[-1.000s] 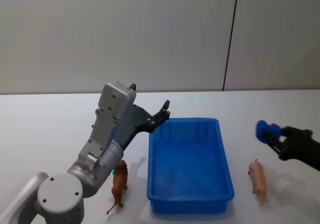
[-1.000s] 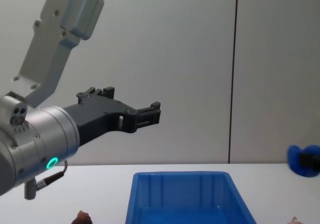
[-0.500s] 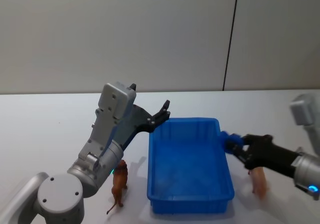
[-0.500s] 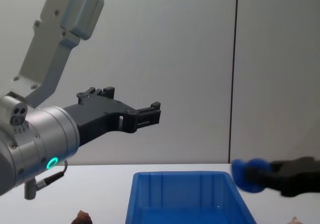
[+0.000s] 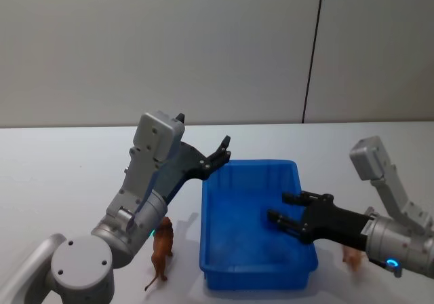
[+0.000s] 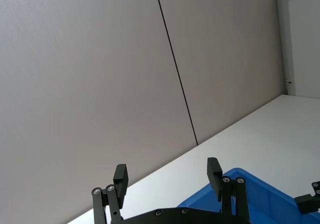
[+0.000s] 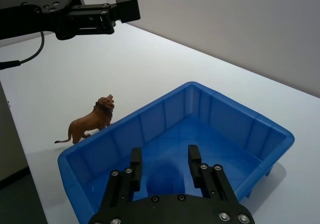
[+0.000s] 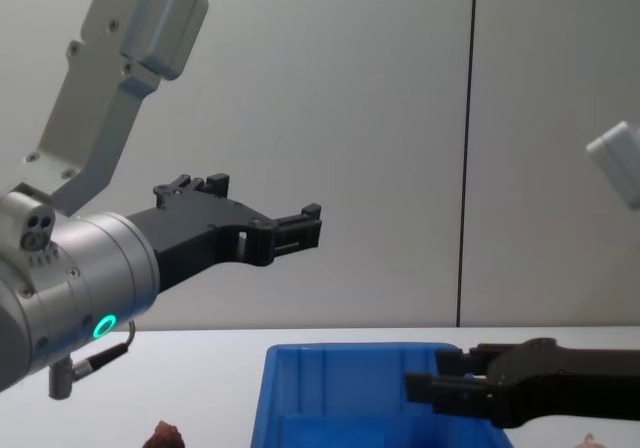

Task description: Pick up the two dolls from the table and place them into the box.

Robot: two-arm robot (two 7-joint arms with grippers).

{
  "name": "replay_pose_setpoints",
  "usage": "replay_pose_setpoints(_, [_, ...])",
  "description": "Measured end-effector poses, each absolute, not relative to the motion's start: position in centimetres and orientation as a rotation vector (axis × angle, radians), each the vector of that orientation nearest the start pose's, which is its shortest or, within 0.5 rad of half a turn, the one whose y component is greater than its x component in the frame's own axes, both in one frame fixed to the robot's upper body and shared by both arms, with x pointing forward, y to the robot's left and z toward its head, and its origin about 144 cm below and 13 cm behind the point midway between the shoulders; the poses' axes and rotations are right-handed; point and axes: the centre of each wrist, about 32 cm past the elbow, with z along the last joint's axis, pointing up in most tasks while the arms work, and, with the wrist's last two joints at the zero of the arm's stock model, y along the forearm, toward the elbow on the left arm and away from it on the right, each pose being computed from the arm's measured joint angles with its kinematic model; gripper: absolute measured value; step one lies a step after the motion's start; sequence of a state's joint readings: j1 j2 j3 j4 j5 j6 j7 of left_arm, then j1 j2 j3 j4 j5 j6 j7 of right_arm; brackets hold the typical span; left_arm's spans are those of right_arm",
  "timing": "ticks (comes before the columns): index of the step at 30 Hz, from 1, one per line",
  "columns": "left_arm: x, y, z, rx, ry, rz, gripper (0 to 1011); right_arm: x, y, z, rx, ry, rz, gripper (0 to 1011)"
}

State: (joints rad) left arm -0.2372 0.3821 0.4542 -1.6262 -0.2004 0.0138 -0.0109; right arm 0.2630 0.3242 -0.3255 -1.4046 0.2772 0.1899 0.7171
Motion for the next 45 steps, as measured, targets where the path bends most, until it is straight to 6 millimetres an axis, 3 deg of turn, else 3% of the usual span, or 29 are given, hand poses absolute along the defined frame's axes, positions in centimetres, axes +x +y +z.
replay_pose_setpoints(6, [49.2, 19.8, 120.4, 0.061, -0.268, 1.124, 1001, 52.2, -23.7, 116.5, -0.194, 0.108, -0.604, 702])
replay_pose_setpoints(17, [49.2, 19.8, 120.4, 0.061, -0.268, 1.124, 1001, 51.8, -24.5, 116.7, -0.176, 0.097, -0.641, 994])
replay_pose_setpoints(34, [49.2, 19.8, 120.4, 0.061, -0.268, 1.124, 1001, 48.6, -29.0, 116.1, -0.187, 0.148, -0.791, 1004])
replay_pose_setpoints(45, [49.2, 19.8, 120.4, 0.061, -0.268, 1.124, 1001, 47.1, -30.8, 115.6, -0.232, 0.193, -0.865, 1004])
